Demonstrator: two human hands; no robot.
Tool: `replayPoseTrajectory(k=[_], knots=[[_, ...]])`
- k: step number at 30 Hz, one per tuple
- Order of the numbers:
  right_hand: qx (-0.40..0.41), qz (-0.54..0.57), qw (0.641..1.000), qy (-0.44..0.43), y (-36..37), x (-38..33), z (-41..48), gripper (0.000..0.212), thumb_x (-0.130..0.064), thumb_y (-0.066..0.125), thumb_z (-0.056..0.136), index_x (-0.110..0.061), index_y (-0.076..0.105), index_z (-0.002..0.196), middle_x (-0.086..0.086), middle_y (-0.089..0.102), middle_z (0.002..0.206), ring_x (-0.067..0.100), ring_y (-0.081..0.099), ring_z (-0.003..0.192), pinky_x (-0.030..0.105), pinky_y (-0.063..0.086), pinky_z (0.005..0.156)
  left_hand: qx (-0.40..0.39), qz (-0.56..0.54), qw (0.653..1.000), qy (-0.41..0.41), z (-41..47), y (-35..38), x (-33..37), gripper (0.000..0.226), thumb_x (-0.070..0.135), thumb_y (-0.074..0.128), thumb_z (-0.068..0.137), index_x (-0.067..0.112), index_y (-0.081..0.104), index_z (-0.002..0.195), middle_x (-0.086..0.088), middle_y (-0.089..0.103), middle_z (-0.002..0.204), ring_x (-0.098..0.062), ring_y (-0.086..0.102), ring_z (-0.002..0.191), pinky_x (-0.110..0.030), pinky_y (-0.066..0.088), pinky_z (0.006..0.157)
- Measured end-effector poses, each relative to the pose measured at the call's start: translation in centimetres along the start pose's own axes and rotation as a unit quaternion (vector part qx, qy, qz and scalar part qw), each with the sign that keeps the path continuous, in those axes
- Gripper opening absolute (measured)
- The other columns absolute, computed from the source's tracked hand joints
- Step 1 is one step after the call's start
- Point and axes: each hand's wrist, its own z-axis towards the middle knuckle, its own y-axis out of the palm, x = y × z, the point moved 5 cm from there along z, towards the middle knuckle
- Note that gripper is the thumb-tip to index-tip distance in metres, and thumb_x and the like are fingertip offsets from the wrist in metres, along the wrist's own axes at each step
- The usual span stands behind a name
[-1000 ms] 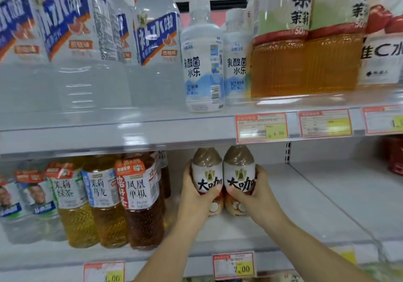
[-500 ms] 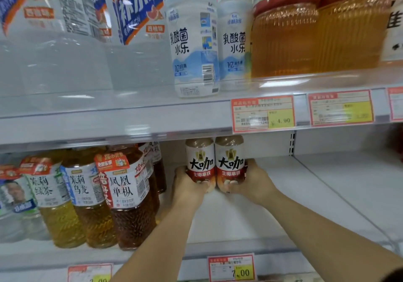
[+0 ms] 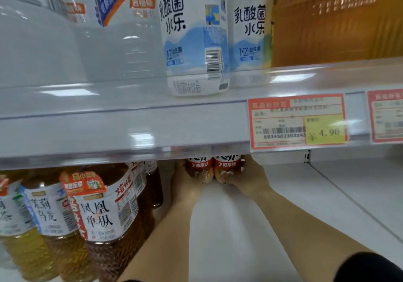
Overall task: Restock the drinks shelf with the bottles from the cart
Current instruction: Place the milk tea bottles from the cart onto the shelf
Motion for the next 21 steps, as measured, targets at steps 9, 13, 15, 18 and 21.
replayPoseTrajectory(k=[9,13,15,18,21], knots=[[0.005,-0.097,0.995,0.033,1.1,0.3,1.2,0.053,-0.046,0.073,0.068,-0.024,0.054,0.113,-0.002,0.067,0.106,0.023,0.062,0.099,0.039,0.052,0.084,0.032,0.078,0.996,0.016,0.2,-0.4,0.7,0.041,0.01,0.073,0.076,0.014,0.058,0.114,-0.003,0.068,0.108,-0.02,0.062,0.102,-0.032,0.047,0.089],[0.002,-0.114,0.993,0.036,1.2,-0.1,1.1,0.064,-0.045,0.071,0.072,-0.023,0.044,0.125,0.002,0.062,0.118,0.027,0.056,0.111,0.041,0.049,0.089,0.022,0.086,0.996,0.031,0.0,-0.2,1.2,0.054,0.009,0.069,0.076,0.016,0.052,0.127,-0.005,0.062,0.123,-0.023,0.057,0.114,-0.034,0.046,0.095],[-0.025,-0.098,0.993,0.051,1.1,-0.3,0.5,0.067,-0.042,0.071,0.074,-0.02,0.039,0.128,0.004,0.061,0.119,0.027,0.056,0.111,0.036,0.048,0.087,0.003,0.086,0.996,0.034,-0.5,0.0,1.7,0.044,0.013,0.069,0.077,0.017,0.055,0.118,-0.004,0.064,0.116,-0.021,0.057,0.11,-0.026,0.046,0.09],[-0.079,-0.103,0.991,0.047,0.0,-1.9,-1.6,0.058,-0.039,0.07,0.078,-0.011,0.045,0.123,0.007,0.06,0.122,0.028,0.056,0.11,0.034,0.048,0.088,-0.023,0.081,0.995,0.044,-2.0,0.3,3.2,0.011,0.014,0.065,0.084,0.017,0.057,0.091,0.0,0.061,0.085,-0.018,0.057,0.09,-0.016,0.047,0.07],[-0.128,-0.143,0.981,-0.012,-2.0,-4.0,-6.0,0.039,-0.028,0.062,0.087,-0.008,0.056,0.119,0.009,0.061,0.12,0.026,0.055,0.113,0.028,0.043,0.091,-0.05,0.083,0.995,0.028,-5.6,-0.3,4.9,0.023,0.007,0.062,0.085,0.026,0.049,0.091,0.007,0.052,0.083,-0.015,0.051,0.086,-0.018,0.042,0.071]])
